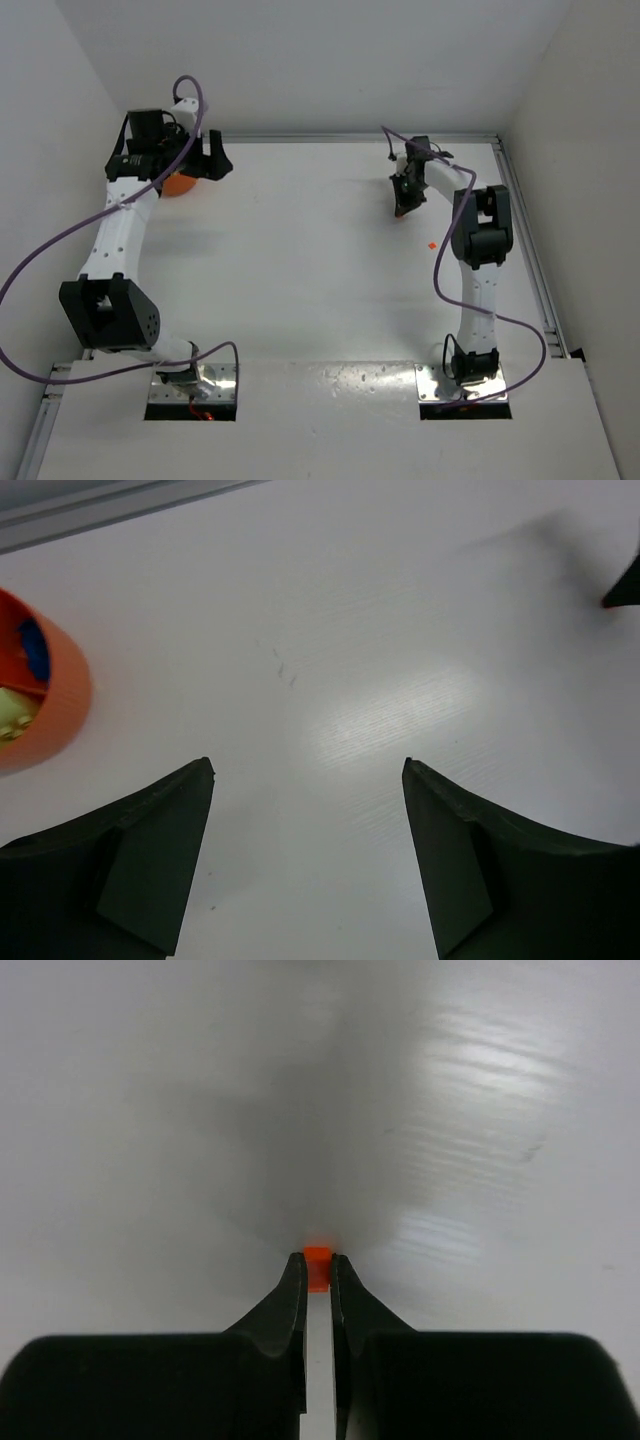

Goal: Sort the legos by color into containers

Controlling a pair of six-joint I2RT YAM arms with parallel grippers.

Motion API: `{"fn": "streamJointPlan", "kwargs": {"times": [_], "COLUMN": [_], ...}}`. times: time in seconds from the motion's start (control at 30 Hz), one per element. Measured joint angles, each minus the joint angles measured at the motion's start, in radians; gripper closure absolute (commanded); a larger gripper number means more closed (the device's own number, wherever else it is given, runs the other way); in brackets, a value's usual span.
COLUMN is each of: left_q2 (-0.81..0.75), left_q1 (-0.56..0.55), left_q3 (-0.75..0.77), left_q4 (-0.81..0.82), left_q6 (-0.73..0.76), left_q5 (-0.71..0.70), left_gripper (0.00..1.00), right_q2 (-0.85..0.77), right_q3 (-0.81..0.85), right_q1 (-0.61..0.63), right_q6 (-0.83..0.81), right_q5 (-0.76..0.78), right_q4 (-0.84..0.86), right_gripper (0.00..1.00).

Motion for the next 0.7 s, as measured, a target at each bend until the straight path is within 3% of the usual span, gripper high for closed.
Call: {"fn": "streamJointPlan", "kwargs": {"times": [0.17, 0.3, 0.5, 0.7], "left_q2": [-0.068, -0.148, -0.163, -0.079], "left_q1": [-0.008, -0.108, -0.378, -0.532], "left_q3": [-0.228, -0.388, -0.406, -0.402], "left_q4": [0.132, 0.230, 0.323, 0.343], "left_q6": [-0.015, -0.027, -0.017, 0.002], "left_q5": [0.203, 0.271, 0.272, 0.184], "left_gripper": [0.02, 0.02, 0.17, 0.29], "right_q2": [0.000, -0.010, -0.117, -0.241], "right_q3": [0.004, 0.003, -0.087, -0.310], "right_q1": [0.002, 0.038, 0.101, 0.120], "right_q6": [0.015, 0.066, 0.221, 0.528], "right_q5": [-0.303, -0.608, -0.947, -1.196], "right_q4": [-0.118, -0.183, -0.106, 0.211], "right_gripper": [1.00, 1.00, 1.00, 1.00]}}
